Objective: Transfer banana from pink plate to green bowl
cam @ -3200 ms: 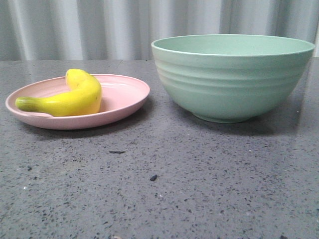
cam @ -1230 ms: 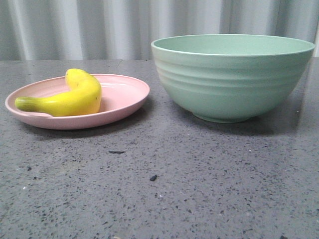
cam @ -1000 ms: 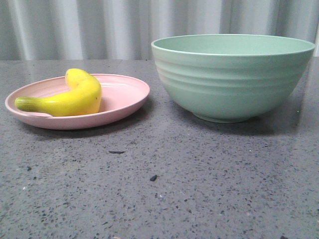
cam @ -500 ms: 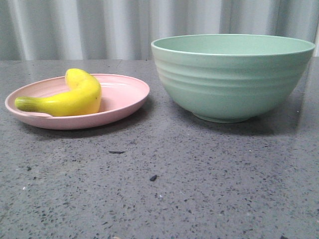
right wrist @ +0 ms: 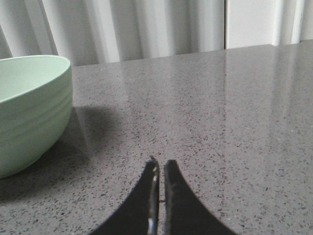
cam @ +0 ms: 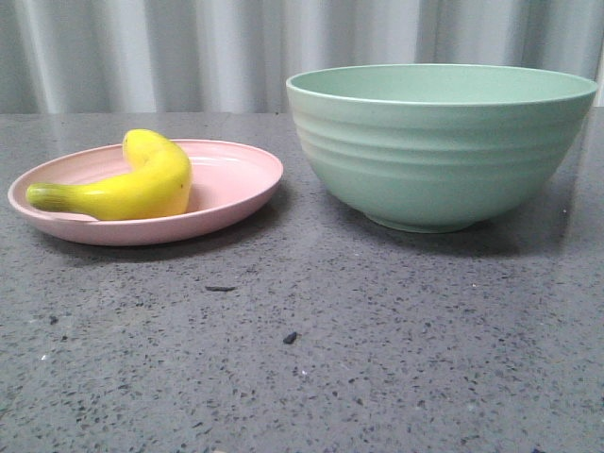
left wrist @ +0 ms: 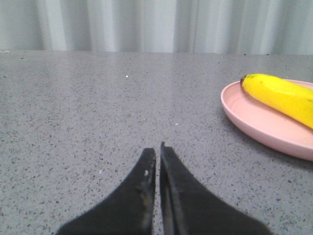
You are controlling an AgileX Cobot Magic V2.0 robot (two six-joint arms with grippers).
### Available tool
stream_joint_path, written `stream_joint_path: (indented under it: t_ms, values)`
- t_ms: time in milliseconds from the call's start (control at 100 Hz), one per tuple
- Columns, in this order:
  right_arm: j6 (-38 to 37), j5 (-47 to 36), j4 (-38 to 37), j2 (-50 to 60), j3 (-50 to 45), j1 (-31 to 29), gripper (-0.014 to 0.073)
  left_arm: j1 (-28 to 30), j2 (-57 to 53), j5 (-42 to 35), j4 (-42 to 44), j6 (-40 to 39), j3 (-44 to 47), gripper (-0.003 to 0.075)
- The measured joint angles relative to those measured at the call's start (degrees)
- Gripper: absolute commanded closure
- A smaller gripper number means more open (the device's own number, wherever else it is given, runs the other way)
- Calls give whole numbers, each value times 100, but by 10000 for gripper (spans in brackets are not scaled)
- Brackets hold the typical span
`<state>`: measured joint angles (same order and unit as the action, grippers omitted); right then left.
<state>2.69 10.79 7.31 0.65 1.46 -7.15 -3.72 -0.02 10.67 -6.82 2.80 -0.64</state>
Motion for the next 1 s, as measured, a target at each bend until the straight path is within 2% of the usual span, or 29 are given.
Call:
stream_joint_path:
  t_ms: [300, 450, 520, 620, 710, 790, 1000]
  values:
    - [-11, 798, 0, -1132, 973, 0, 655, 0, 1023, -7, -12, 0, -1053, 741]
    - [-11, 788, 0, -1796, 1246, 0, 655, 0, 1618, -130, -12, 0, -1165, 731]
    - [-11, 715, 0, -1936, 1256, 0, 655, 0, 1828, -215, -25, 0, -1165, 657]
    - [-11, 674, 0, -2003, 1256, 0, 655, 0, 2011, -348, -68, 0, -1165, 434]
    - [-11, 639, 0, -2003, 1256, 0, 655, 0, 2084, -490, -103, 0, -1165, 298]
    - [-11, 630, 0, -2003, 1256, 0, 655, 0, 2107, -594, -125, 0, -1165, 284]
    - [-11, 627, 0, -2005, 1256, 0, 655, 0, 2184, -716, -261, 0, -1311, 316]
